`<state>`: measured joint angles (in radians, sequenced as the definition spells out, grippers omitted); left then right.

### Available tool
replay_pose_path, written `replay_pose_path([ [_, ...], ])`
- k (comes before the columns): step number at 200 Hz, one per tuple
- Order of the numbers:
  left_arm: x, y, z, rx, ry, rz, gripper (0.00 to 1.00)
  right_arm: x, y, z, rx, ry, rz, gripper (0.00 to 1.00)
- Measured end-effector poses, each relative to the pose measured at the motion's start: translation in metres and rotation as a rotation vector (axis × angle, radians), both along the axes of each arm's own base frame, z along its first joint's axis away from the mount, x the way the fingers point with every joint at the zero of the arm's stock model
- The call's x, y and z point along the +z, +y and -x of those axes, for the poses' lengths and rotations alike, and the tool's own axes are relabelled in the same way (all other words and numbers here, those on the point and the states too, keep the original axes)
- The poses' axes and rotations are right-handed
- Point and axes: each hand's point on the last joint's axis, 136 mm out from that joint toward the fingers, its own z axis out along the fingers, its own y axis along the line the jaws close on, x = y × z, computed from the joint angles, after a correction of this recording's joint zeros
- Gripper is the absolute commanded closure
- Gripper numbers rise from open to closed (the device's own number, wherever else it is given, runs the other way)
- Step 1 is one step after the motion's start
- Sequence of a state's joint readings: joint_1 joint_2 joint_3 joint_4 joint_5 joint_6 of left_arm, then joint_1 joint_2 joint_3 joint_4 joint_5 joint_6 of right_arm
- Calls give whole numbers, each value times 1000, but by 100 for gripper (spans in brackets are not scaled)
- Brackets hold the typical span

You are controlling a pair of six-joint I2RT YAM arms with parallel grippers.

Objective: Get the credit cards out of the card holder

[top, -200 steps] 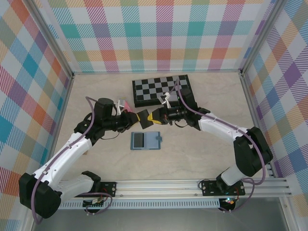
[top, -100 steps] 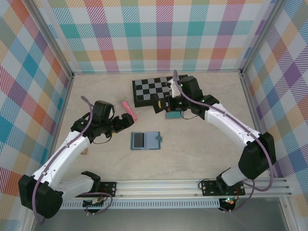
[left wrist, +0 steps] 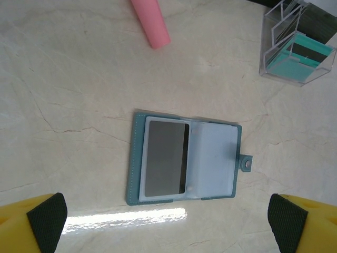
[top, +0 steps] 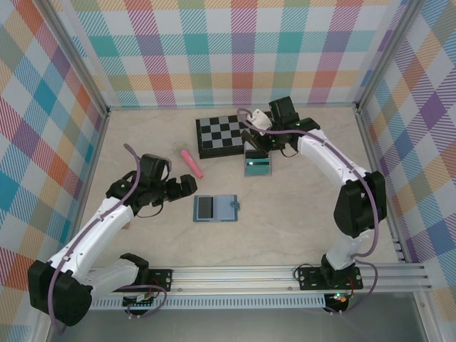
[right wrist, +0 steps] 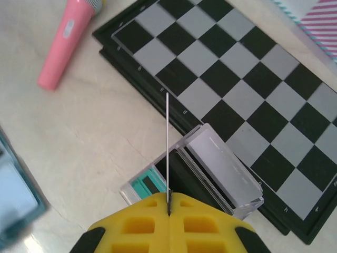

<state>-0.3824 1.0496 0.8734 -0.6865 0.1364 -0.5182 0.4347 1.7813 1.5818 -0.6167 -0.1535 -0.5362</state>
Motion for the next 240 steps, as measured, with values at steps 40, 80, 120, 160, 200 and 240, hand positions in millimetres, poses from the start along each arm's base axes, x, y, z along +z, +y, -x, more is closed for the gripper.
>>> replay_pose_path([
  [40,-9,0,3,-12,15,-8,0,-13,7,-12,175,-33,108,97],
  [80,-26,0,12,-23,55,-5,0,-33,7,-13,299,-6,191,96],
  [120,-42,-4,12,-26,82,9,0,-59,1,-17,376,15,265,97],
  [160,-63,-4,19,-17,130,17,0,-70,-7,-17,428,6,324,98],
  [200,-66,-6,18,-14,140,31,0,-78,-13,-17,460,-5,349,99],
  [240,-66,-6,18,-12,141,31,0,-81,-25,-22,478,-19,372,100],
])
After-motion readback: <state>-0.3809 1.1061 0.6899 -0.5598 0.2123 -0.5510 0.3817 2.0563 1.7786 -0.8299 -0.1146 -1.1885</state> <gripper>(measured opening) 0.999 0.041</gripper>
